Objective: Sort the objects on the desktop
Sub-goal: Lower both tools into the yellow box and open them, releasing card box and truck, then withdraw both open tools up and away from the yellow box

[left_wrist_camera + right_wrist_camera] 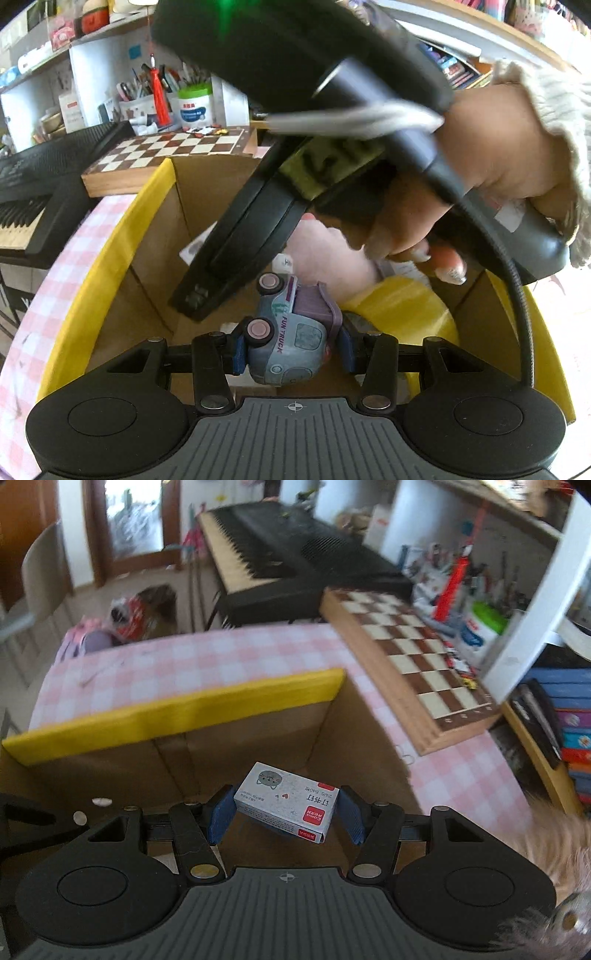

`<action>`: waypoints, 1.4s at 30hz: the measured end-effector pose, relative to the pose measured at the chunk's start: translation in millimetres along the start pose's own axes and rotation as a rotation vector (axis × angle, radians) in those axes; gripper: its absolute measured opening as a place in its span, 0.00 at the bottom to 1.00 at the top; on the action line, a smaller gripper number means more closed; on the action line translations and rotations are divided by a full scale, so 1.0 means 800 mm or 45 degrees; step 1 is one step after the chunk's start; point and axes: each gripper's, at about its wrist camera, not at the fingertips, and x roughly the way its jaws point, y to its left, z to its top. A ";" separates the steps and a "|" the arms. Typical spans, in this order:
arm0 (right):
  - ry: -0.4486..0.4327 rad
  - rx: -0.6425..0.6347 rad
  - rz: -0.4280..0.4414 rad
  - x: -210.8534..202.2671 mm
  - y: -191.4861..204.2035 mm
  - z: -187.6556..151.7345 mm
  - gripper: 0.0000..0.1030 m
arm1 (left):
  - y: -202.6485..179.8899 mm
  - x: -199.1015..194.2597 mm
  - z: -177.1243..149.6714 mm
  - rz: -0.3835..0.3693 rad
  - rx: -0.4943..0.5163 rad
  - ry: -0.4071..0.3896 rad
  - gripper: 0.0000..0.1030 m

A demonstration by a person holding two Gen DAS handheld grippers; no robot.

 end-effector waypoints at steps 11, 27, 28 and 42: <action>0.022 -0.008 0.028 0.015 0.003 0.002 0.58 | 0.000 -0.005 -0.001 0.001 -0.020 -0.010 0.56; -0.185 0.293 -0.165 -0.083 0.001 -0.013 0.64 | 0.016 -0.083 -0.015 0.045 -0.043 -0.209 0.82; -0.214 0.313 -0.183 -0.096 0.004 -0.017 0.64 | 0.017 -0.091 -0.016 0.041 -0.047 -0.227 0.82; -0.394 0.605 -0.493 -0.244 0.047 -0.108 0.69 | 0.014 -0.171 -0.041 -0.007 -0.005 -0.425 0.88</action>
